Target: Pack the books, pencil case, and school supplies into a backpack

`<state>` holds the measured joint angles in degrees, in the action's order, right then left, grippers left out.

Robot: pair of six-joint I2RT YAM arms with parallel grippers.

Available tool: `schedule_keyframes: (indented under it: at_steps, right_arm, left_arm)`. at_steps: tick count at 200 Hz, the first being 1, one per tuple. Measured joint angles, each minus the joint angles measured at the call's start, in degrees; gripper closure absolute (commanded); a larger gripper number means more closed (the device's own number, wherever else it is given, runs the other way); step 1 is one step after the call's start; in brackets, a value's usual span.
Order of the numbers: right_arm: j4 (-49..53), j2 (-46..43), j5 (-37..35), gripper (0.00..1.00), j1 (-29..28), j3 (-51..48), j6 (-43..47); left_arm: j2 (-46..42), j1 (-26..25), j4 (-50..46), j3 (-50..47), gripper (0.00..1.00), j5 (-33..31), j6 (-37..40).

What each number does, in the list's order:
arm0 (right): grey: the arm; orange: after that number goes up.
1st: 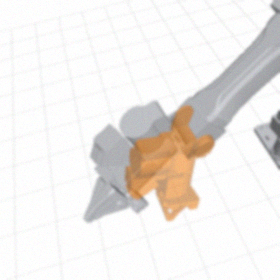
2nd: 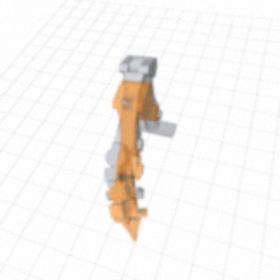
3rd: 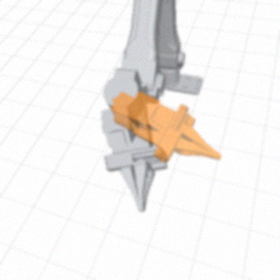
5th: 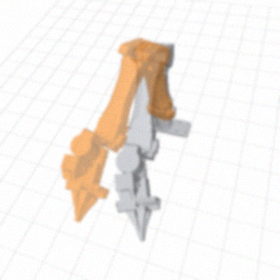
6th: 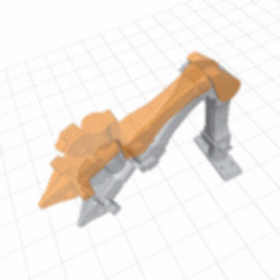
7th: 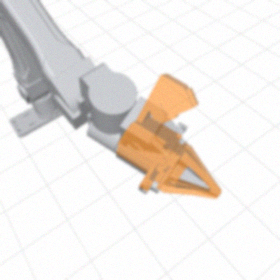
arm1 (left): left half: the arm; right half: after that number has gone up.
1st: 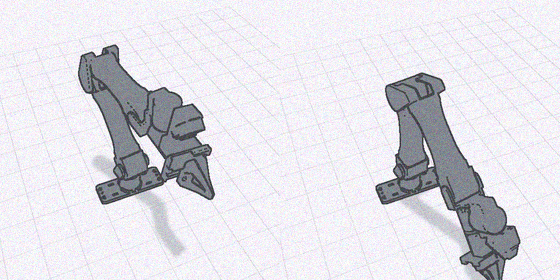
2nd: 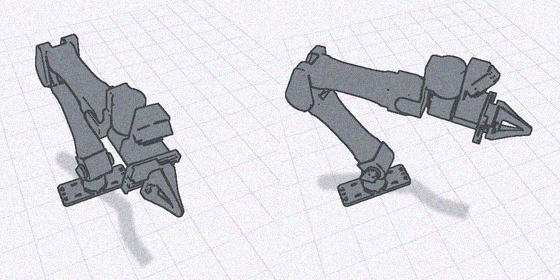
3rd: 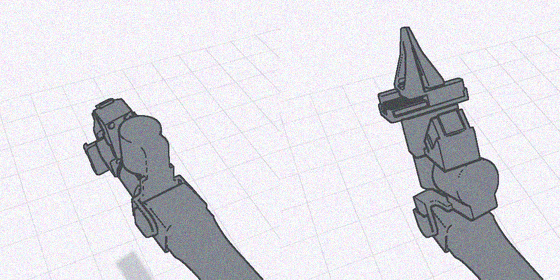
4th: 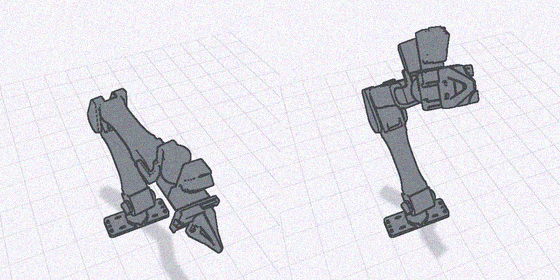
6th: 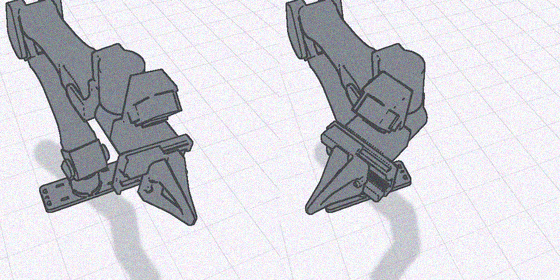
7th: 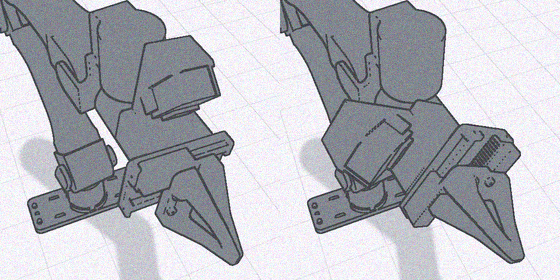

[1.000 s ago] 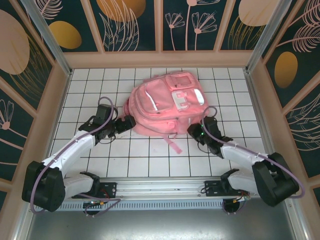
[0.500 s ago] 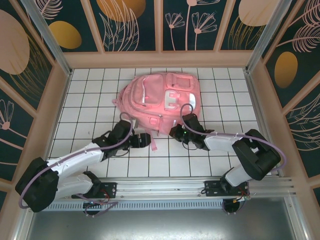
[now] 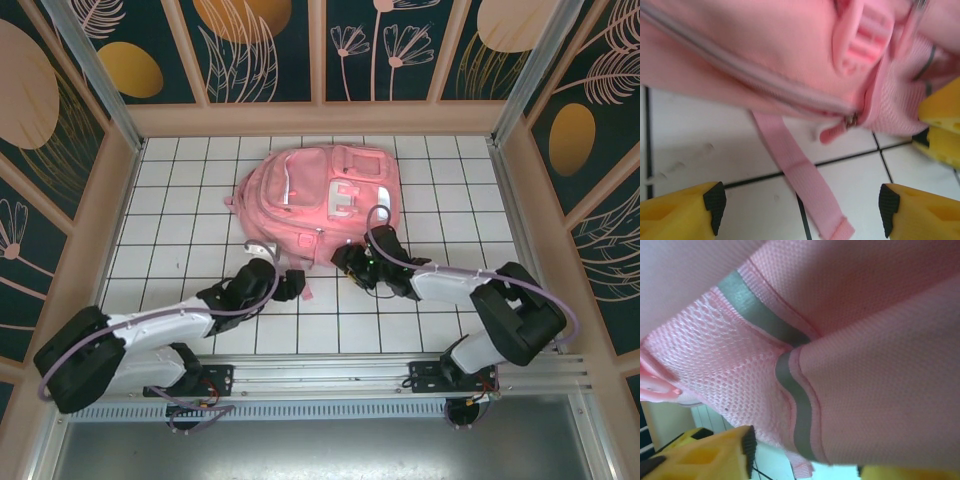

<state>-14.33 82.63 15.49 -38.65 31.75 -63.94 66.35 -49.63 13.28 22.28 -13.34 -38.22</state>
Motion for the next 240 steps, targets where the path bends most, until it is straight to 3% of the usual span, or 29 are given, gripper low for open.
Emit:
schedule_keyframes:
  at_steps: [27,55,68,89,100,150,240]
  right_arm:
    - [-3.3,-3.6,-0.6,0.3,1.2,-4.4,-2.5]
    - [-9.9,-1.2,-0.4,0.39,2.6,-6.0,-4.8]
    - [-13.1,1.9,-0.2,0.52,2.8,-5.6,-5.8]
    - [-17.3,5.9,0.0,0.87,3.0,-5.6,-7.9]
    - [-19.5,7.0,0.0,1.0,3.1,-5.6,-9.6]
    - [-15.0,6.0,0.1,1.0,3.1,-2.1,-12.8]
    - [-5.9,2.8,0.1,1.0,3.1,2.2,-15.8]
  left_arm:
    - [-7.2,0.0,1.9,-3.0,0.17,-3.1,0.1]
    - [-8.1,0.0,2.1,-3.2,0.17,-4.2,0.5]
    - [-8.1,0.0,2.7,-3.5,0.17,-4.1,0.7]
    - [-8.0,0.0,4.3,-4.7,0.12,-4.0,1.7]
    - [-7.3,0.0,4.7,-4.8,0.1,-3.7,2.3]
    - [4.8,0.0,4.7,1.1,0.12,-1.4,7.1]
    - [13.0,0.0,8.4,5.6,0.18,3.5,9.5]
